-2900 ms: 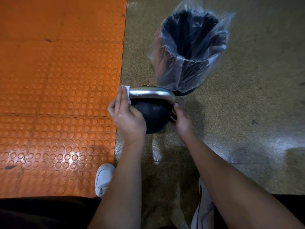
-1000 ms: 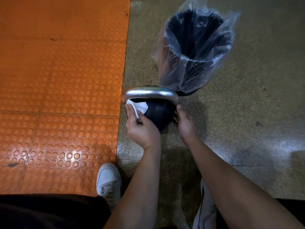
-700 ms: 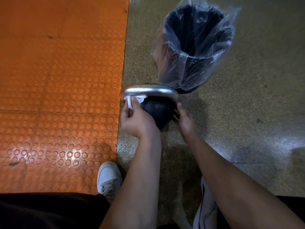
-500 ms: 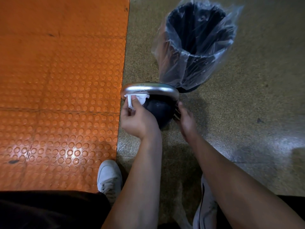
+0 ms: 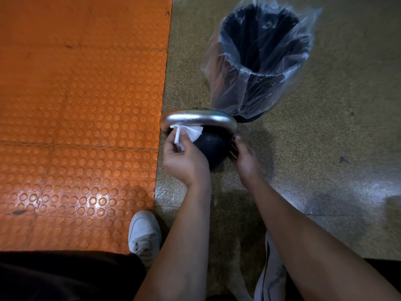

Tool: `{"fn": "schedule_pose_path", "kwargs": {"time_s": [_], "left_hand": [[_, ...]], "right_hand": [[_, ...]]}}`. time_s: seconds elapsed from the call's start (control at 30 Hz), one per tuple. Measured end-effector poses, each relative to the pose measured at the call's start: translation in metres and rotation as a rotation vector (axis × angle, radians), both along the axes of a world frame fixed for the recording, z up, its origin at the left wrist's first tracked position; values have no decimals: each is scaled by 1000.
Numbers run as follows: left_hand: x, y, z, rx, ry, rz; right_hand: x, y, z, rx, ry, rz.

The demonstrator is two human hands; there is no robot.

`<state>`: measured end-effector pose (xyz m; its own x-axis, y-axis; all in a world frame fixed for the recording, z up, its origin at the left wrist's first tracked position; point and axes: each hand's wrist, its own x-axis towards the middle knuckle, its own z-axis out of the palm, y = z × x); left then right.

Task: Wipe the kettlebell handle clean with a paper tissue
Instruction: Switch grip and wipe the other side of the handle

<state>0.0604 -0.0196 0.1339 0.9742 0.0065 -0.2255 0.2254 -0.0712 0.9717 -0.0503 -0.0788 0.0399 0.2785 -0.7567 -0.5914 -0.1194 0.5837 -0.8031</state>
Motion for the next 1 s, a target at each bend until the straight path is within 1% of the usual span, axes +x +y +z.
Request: {"fn": "schedule_pose_path", "kwargs": {"time_s": [0.03, 0.07, 0.13, 0.17, 0.2, 0.27, 0.4, 0.53, 0.57, 0.7, 0.73, 0.87, 1.0], "left_hand": [[3, -3, -1, -45, 136, 44], [6, -6, 1, -140, 290, 85], [15, -15, 8, -460, 566, 102], [20, -19, 10, -592, 651, 72], [24, -22, 11, -664, 697, 41], [27, -24, 10, -719, 708, -12], [22, -5, 4, -755, 705, -104], [40, -15, -1, -909, 731, -81], [42, -17, -2, -911, 725, -68], [35, -5, -4, -795, 726, -42], [35, -3, -6, -799, 738, -30], [43, -13, 2, -928, 837, -16], [34, -3, 6, -894, 842, -77]], "right_hand": [[0, 0, -1, -2, 3, -1], [-1, 0, -2, 0, 2, -1], [-1, 0, -3, 12, -22, -13], [-1, 0, -4, 15, -35, -13], [-1, -1, -4, 14, -42, -9], [-2, -2, -6, 12, -37, -2], [-1, -1, -11, 11, 28, -3], [-2, -2, -12, 10, 44, 0], [-3, -3, -13, 17, 40, -5], [-4, -2, -15, 13, 45, -4], [-4, -1, -15, 10, 45, -10], [-3, 0, -13, 15, 48, -10], [-3, 0, -13, 28, 52, -13]]}}
